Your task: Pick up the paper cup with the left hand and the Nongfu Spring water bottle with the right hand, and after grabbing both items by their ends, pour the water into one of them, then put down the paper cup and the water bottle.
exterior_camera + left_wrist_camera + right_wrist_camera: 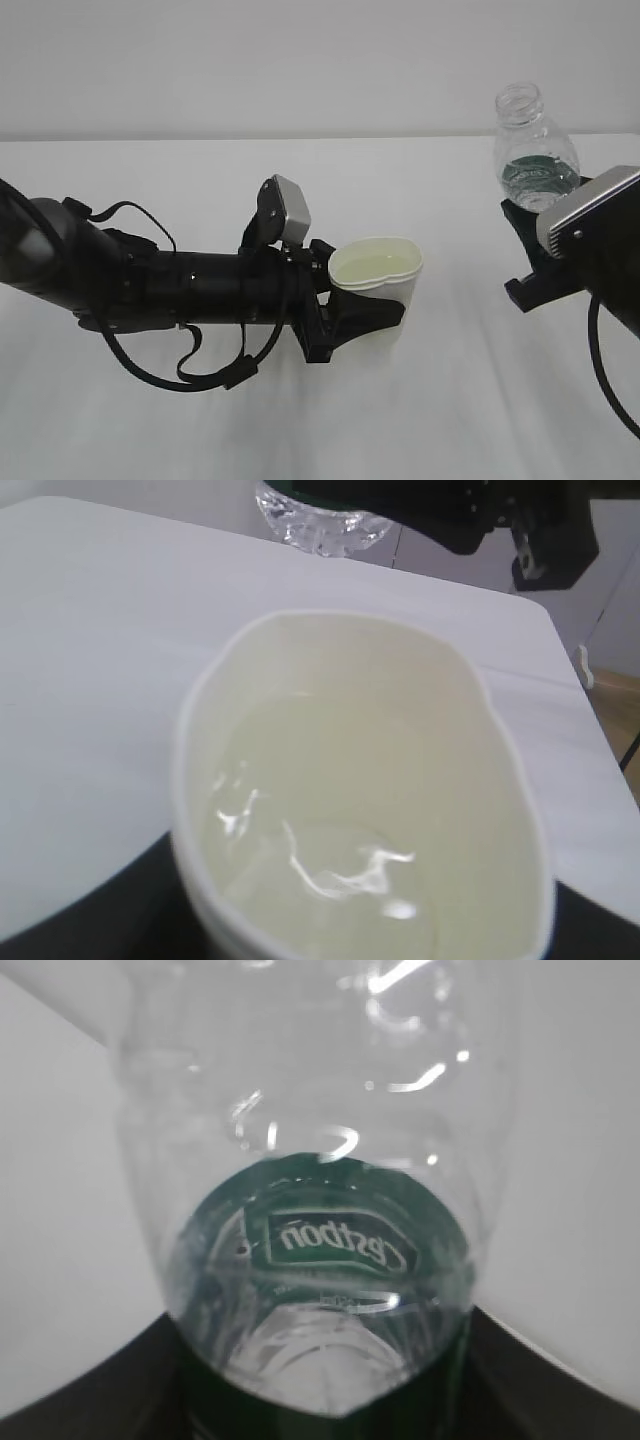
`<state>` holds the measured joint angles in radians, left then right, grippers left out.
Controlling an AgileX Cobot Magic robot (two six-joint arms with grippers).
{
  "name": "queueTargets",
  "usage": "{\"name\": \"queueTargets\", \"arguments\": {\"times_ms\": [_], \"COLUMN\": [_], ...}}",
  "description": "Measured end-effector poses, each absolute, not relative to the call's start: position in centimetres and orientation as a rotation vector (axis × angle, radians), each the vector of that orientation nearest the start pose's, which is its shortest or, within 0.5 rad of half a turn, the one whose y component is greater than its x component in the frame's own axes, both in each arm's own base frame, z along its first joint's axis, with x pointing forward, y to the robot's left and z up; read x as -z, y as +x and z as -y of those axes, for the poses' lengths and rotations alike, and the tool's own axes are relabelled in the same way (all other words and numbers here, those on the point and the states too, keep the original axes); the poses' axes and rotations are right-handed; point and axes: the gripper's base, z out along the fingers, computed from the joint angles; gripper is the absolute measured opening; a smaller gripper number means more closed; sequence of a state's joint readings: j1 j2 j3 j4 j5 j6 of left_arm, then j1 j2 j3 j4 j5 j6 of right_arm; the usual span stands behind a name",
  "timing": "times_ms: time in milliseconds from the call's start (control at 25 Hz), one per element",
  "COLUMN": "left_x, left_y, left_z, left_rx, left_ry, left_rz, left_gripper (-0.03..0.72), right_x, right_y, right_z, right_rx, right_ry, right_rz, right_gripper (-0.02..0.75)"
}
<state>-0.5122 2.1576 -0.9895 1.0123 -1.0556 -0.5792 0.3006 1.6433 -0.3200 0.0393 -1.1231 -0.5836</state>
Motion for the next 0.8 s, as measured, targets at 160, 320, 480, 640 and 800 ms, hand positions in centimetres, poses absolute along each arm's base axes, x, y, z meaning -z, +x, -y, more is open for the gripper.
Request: {"name": "queueTargets", "arguments": {"times_ms": [160, 320, 480, 640, 800], "left_x": [-10.6, -10.6, -10.6, -10.6, -10.6], "left_y": [30.6, 31.0, 31.3, 31.3, 31.3], "left_z": [24.2, 23.7, 23.3, 23.2, 23.2], "left_rx": [1.053, 1.041, 1.032, 1.031, 1.031], "left_ry": [1.086, 1.074, 1.063, 1.058, 1.058], "left_rz": [-1.586, -1.591, -1.594, -1.594, -1.593], "left_gripper": [0.438, 0.438, 0.438, 0.438, 0.438], "right_x": [-16.5, -16.8, -16.7, -16.7, -16.4], "right_y": [24.7, 25.3, 26.0, 26.9, 27.9], "right_z": [-7.1, -7.2, -7.3, -7.5, -7.7], "right_rx": [0.152, 0.083, 0.034, 0.012, -0.001], "right_ry": [-0.568, -0.471, -0.402, -0.358, -0.326], "right_rz": [-1.569, -1.582, -1.6, -1.601, -1.608], "right_gripper": [0.404, 0.404, 0.404, 0.404, 0.404]}}
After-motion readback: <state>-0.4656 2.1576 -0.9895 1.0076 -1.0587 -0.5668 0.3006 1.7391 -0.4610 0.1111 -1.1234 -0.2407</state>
